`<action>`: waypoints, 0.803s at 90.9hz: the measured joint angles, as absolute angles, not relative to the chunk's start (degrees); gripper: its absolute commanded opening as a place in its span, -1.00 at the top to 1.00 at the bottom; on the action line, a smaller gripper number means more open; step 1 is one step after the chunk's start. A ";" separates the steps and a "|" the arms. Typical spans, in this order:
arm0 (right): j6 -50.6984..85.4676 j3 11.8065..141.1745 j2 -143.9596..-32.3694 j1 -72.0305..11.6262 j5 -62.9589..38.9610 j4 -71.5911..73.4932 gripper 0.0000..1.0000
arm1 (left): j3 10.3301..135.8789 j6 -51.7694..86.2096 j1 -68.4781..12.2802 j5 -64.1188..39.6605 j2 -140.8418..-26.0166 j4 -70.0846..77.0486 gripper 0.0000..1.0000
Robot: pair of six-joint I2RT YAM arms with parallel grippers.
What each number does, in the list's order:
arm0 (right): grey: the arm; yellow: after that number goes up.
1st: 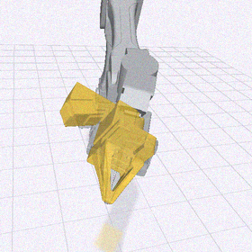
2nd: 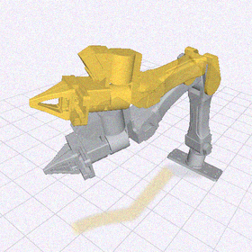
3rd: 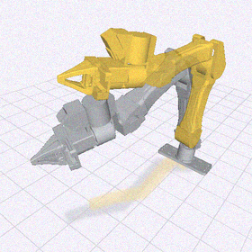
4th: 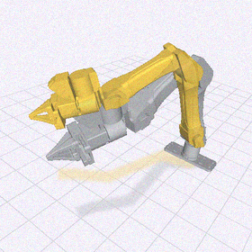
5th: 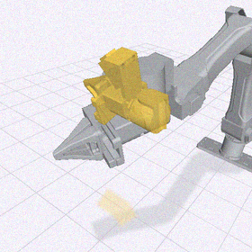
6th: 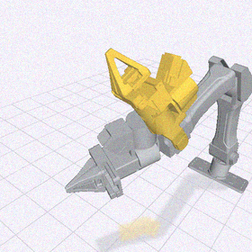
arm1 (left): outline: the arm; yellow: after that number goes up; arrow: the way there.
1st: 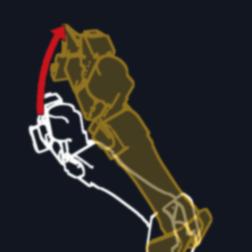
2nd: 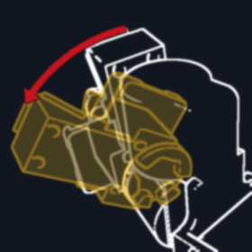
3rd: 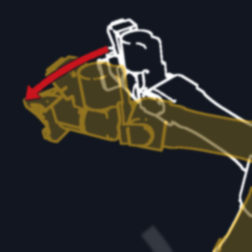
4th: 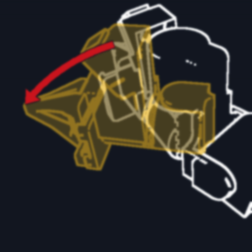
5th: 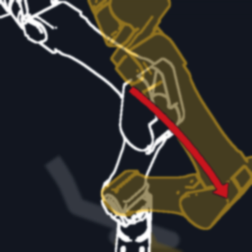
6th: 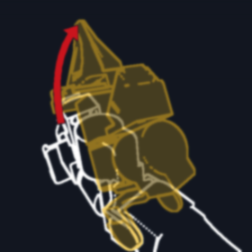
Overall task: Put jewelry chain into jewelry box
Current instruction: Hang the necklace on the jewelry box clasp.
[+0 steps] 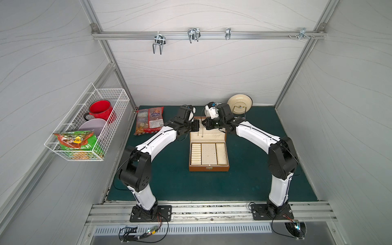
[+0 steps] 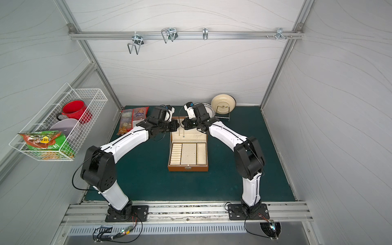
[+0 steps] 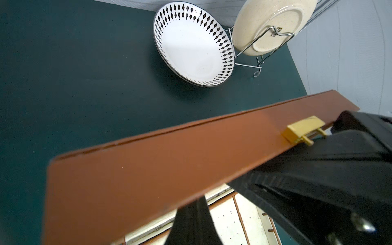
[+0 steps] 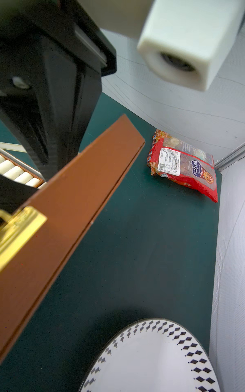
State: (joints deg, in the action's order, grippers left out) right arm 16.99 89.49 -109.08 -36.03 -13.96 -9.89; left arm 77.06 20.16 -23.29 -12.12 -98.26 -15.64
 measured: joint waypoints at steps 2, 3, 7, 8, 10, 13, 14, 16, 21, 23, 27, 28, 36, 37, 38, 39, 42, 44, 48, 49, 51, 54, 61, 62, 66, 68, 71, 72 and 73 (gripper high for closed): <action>17.17 89.43 -108.97 -36.03 -13.93 -9.89 1.00 | 77.08 20.21 -23.29 -12.21 -98.28 -15.66 1.00; 17.19 89.41 -108.92 -36.05 -13.93 -9.87 1.00 | 77.08 20.23 -23.29 -12.23 -98.30 -15.66 1.00; 17.61 89.36 -108.79 -36.05 -13.91 -9.89 1.00 | 77.14 20.32 -23.29 -12.36 -98.35 -15.68 1.00; 17.69 89.38 -108.79 -36.05 -13.91 -9.89 1.00 | 77.17 20.36 -23.29 -12.36 -98.39 -15.68 1.00; 17.85 89.38 -108.79 -36.05 -13.91 -9.89 1.00 | 77.32 20.43 -23.29 -12.40 -98.43 -15.81 1.00; 18.20 89.41 -108.79 -36.05 -13.82 -9.96 1.00 | 77.69 20.62 -23.29 -12.45 -98.65 -16.25 1.00; 18.24 89.43 -108.79 -36.05 -13.76 -9.98 1.00 | 77.84 20.67 -23.29 -12.43 -98.74 -16.40 1.00; 18.52 89.62 -108.79 -36.05 -13.63 -10.35 1.00 | 78.19 20.82 -23.29 -12.43 -98.96 -16.69 1.00; 18.92 90.11 -108.79 -36.05 -13.45 -11.33 1.00 | 78.96 21.17 -23.29 -12.45 -99.50 -17.15 1.00; 19.11 90.37 -108.79 -36.05 -13.41 -11.75 1.00 | 79.15 21.30 -23.29 -12.45 -99.66 -17.19 1.00; 19.57 90.83 -108.79 -36.05 -13.32 -12.53 1.00 | 79.46 21.54 -23.29 -12.49 -100.01 -17.34 1.00; 19.59 90.89 -108.79 -36.05 -13.32 -12.60 1.00 | 79.55 21.61 -23.29 -12.51 -100.09 -17.39 1.00; 20.12 91.02 -108.79 -36.21 -12.91 -12.99 1.00 | 79.92 22.00 -23.31 -12.49 -100.49 -17.72 1.00; 20.16 91.02 -108.79 -36.25 -12.86 -13.04 1.00 | 79.94 22.15 -23.31 -12.47 -100.53 -17.74 1.00; 20.18 91.02 -108.79 -36.27 -12.80 -13.06 1.00 | 79.96 22.20 -23.29 -12.47 -100.55 -17.80 1.00; 20.18 91.02 -108.79 -36.29 -12.75 -13.08 1.00 | 80.03 22.28 -23.29 -12.47 -100.57 -17.91 1.00; 20.21 91.02 -108.79 -36.38 -12.58 -13.21 1.00 | 80.20 22.63 -23.29 -12.47 -100.66 -18.22 1.00; 20.23 91.02 -108.79 -36.45 -12.45 -13.32 1.00 | 80.42 22.76 -23.29 -12.47 -100.75 -18.55 1.00; 20.32 91.02 -108.79 -36.53 -12.21 -13.45 1.00 | 81.03 23.09 -23.29 -12.49 -101.10 -19.35 1.00; 20.38 91.02 -108.81 -36.53 -12.12 -13.50 1.00 | 81.19 23.18 -23.29 -12.51 -101.14 -19.51 1.00; 20.45 91.02 -108.81 -36.53 -11.99 -13.58 1.00 | 81.49 23.35 -23.24 -12.62 -101.34 -19.84 1.00; 20.58 91.02 -108.84 -36.56 -11.88 -13.65 1.00 | 81.76 23.68 -23.22 -12.75 -101.49 -20.12 1.00; 20.71 91.22 -108.92 -36.58 -11.70 -13.93 1.00 | 81.93 24.27 -23.07 -13.32 -101.80 -20.34 1.00; 20.78 91.24 -108.95 -36.58 -11.68 -13.96 1.00 | 81.95 24.27 -23.07 -13.43 -101.84 -20.38 1.00; 20.82 91.24 -109.01 -36.64 -11.57 -14.02 1.00 | 81.95 24.47 -22.98 -13.82 -101.97 -20.47 1.00; 20.86 91.24 -109.01 -36.69 -11.51 -14.06 1.00 | 81.95 24.51 -22.96 -13.96 -102.04 -20.56 1.00; 20.99 91.24 -109.03 -36.71 -11.46 -14.13 1.00 | 81.95 24.58 -22.96 -14.06 -102.08 -20.60 1.00; 20.99 91.24 -109.03 -36.73 -11.44 -14.17 1.00 | 81.95 24.62 -22.96 -14.11 -102.08 -20.60 1.00; 21.02 91.24 -109.03 -36.73 -11.42 -14.17 0.99 | 81.95 24.67 -22.96 -14.15 -102.08 -20.62 1.00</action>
State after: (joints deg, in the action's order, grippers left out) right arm 21.02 91.24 -109.03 -36.73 -11.42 -14.17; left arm 81.95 24.67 -22.96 -14.15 -102.08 -20.62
